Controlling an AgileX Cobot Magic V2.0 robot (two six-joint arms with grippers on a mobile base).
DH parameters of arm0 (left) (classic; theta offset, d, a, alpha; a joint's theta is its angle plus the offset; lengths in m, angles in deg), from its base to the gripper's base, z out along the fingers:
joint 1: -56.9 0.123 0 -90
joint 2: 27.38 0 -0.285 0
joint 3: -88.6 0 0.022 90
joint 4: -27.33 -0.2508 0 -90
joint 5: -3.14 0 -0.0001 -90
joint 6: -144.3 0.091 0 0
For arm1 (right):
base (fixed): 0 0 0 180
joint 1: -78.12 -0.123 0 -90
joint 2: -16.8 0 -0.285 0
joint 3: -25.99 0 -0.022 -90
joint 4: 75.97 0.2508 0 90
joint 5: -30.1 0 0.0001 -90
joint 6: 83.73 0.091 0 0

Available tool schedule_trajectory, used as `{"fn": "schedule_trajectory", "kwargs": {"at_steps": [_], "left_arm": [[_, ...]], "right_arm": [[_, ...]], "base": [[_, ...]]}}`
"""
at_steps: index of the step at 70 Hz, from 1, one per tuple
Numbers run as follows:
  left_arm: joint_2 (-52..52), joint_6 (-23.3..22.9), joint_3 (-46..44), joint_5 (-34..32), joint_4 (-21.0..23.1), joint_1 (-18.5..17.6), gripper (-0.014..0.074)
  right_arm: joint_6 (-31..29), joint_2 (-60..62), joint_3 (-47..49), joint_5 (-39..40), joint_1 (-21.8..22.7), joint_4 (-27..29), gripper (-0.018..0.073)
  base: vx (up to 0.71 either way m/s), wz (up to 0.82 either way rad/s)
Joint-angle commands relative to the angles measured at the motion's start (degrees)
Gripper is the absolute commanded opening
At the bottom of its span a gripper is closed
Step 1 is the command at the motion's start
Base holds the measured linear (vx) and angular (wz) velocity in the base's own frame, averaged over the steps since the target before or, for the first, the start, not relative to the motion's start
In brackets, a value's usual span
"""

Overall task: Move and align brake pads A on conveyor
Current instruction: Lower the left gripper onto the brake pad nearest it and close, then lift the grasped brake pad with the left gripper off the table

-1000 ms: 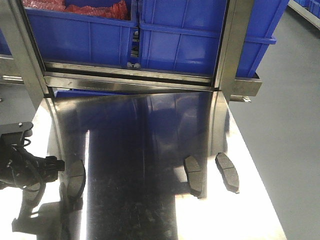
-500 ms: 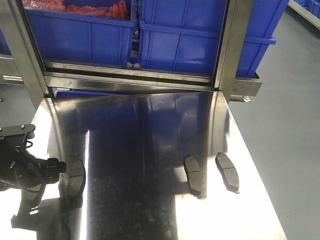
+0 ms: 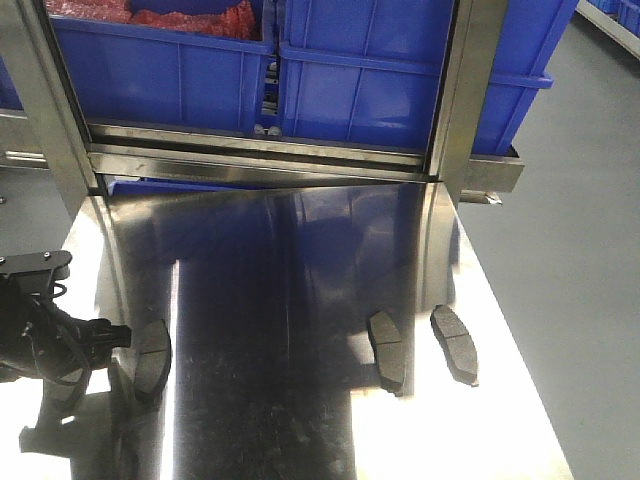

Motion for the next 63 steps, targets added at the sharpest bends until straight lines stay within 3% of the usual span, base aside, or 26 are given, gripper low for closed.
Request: {"fn": "schedule_trajectory", "kwargs": {"at_steps": [1, 15, 30, 63], "left_arm": [[-1.41, -0.49, -1.24, -1.66, 0.79, -0.37, 0.0419], [-1.41, -0.49, -1.24, -1.90, 0.55, -0.37, 0.0276], [-1.41, -0.49, -1.24, -1.85, 0.55, -0.37, 0.0190], [-8.42, -0.49, -1.24, -1.63, -0.31, -0.37, 0.0169]], "right_arm": [[-0.19, 0.92, -1.23, 4.32, 0.24, -0.34, -0.0008], [-0.19, 0.92, -1.23, 4.32, 0.24, -0.34, -0.0008], [-0.19, 0.92, -1.23, 4.32, 0.24, -0.34, -0.0008], [-0.19, 0.92, -1.23, 4.32, 0.24, -0.34, -0.0008]], "base": [[0.00, 0.00], [0.00, 0.00], [0.00, 0.00], [0.00, 0.00]]}}
